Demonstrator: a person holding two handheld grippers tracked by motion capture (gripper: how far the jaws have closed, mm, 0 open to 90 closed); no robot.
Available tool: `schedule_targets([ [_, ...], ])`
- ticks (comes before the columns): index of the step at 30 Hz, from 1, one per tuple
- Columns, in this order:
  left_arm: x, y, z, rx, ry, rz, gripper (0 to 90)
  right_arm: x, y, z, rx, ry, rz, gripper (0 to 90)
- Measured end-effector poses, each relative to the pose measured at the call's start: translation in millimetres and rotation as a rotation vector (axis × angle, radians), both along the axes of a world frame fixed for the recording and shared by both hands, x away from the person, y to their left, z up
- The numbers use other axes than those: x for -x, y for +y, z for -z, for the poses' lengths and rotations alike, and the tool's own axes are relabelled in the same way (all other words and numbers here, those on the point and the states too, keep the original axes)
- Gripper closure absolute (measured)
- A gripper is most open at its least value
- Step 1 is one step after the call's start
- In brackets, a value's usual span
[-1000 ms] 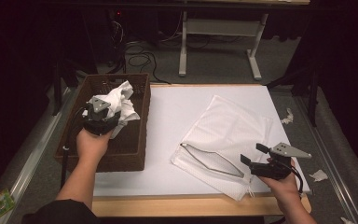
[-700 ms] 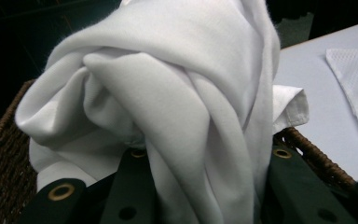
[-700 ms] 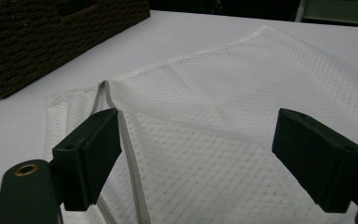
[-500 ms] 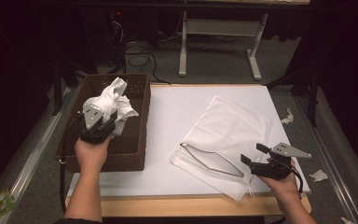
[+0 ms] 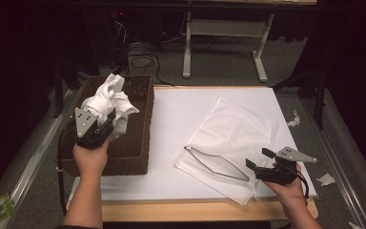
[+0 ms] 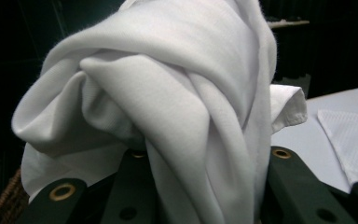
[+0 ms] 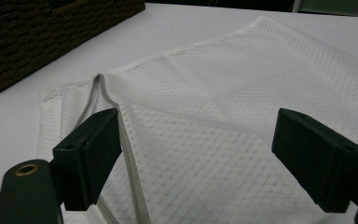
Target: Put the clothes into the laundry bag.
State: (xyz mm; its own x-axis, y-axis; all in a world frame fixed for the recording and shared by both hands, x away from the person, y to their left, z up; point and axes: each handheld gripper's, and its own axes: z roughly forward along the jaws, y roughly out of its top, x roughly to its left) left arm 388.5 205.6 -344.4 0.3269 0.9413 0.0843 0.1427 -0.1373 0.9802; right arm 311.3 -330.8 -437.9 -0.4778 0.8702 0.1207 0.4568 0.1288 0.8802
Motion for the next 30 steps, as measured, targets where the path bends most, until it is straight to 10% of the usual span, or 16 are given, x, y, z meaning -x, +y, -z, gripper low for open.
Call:
schedule_targets([
  [30, 11.6, -61.6, -48.1, 0.019, -0.129, 0.111, 68.8, 2.2, -2.4, -3.0, -0.016, -0.012, -0.001, 16.1],
])
